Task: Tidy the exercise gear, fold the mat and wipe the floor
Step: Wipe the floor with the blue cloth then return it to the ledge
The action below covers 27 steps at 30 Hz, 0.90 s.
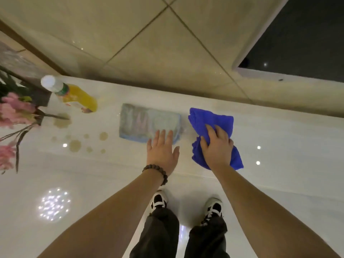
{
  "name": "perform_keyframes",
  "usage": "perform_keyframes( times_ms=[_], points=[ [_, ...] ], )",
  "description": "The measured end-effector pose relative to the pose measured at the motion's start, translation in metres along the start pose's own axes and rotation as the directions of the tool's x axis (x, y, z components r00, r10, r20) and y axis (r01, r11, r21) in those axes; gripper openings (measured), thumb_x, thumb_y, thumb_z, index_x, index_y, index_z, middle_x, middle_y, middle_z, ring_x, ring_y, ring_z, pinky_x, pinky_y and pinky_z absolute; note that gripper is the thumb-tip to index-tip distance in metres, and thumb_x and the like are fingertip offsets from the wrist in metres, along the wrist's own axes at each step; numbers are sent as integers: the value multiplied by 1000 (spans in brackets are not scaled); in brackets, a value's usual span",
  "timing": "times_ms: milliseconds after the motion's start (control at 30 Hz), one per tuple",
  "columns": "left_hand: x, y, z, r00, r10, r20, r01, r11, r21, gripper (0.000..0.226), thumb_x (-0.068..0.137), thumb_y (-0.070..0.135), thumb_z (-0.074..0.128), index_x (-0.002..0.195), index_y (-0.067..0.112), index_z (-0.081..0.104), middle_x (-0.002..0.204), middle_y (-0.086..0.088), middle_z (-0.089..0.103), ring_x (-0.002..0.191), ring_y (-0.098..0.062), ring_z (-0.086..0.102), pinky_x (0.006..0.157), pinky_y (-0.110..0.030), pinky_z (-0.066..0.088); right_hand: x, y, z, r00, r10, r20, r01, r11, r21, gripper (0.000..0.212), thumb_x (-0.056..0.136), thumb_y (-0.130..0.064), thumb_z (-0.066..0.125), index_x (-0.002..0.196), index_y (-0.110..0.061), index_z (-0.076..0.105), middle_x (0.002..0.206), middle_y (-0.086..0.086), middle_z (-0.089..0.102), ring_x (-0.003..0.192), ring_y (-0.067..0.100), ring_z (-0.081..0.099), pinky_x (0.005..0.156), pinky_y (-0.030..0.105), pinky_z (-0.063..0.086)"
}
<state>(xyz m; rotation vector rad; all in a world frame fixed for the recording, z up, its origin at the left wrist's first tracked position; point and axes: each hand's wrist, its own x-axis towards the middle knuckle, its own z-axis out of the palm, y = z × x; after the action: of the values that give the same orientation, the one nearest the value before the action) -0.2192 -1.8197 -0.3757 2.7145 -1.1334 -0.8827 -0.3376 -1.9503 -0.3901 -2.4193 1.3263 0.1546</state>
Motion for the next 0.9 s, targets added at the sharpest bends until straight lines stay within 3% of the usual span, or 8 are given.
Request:
perform_keyframes(
  times_ms=[200,333,467,533,600,667,767,900],
  points=[
    [41,-5,48,998,49,-26,-50,998,-40,63,100,42,34,154,21,10,162,-3,6,149,-21,-4,120,-45,1,27,7,61,996,79,37,-78,997,-23,53,92,-53,44,136,-24,41,145,8,36,135,29,30,110,58,20],
    [43,-6,65,994,83,-77,-88,995,-55,62,100,40,33,154,22,10,162,0,5,149,-20,-9,119,-44,-4,21,5,66,982,23,-189,-33,998,-49,53,87,-58,51,118,-15,52,125,13,50,115,33,46,96,49,36],
    [37,-5,71,989,113,-96,-121,989,-85,58,101,37,34,153,22,15,162,1,6,148,-19,-12,119,-43,-6,25,-4,69,999,28,-31,-31,997,-73,41,93,-50,45,117,-17,50,118,10,50,107,29,47,90,43,42],
    [35,-5,72,983,127,-129,-141,984,-111,56,101,36,34,153,21,19,162,2,8,148,-18,-11,119,-42,-7,30,-4,65,997,69,-36,-68,997,45,29,97,-39,43,113,-17,54,112,8,54,104,27,49,88,43,44],
    [32,-5,71,968,127,-214,-164,973,-163,53,100,34,31,150,18,29,160,-2,18,149,-20,-3,119,-41,-3,32,1,60,994,98,-47,-83,966,245,19,98,-30,44,97,-15,56,97,5,57,91,24,52,76,35,46],
    [29,-2,70,947,114,-300,-188,955,-229,54,96,30,25,144,12,41,154,-8,33,148,-24,14,118,-41,7,32,9,52,990,143,1,-130,900,415,20,98,-24,46,83,-13,54,82,3,58,77,20,53,62,23,41],
    [29,11,71,918,141,-371,-251,930,-269,49,92,18,29,133,6,53,143,-12,48,140,-30,35,115,-44,24,32,21,36,974,197,109,-224,798,559,21,98,-18,47,85,-8,59,76,0,59,69,12,50,59,14,38],
    [34,36,71,970,147,-195,-235,779,-581,45,97,6,41,142,11,45,141,-8,51,129,-21,47,109,-33,39,31,30,29,964,180,194,-262,749,608,20,98,-18,45,83,-16,58,76,-8,58,69,6,50,58,12,38]
  ],
)
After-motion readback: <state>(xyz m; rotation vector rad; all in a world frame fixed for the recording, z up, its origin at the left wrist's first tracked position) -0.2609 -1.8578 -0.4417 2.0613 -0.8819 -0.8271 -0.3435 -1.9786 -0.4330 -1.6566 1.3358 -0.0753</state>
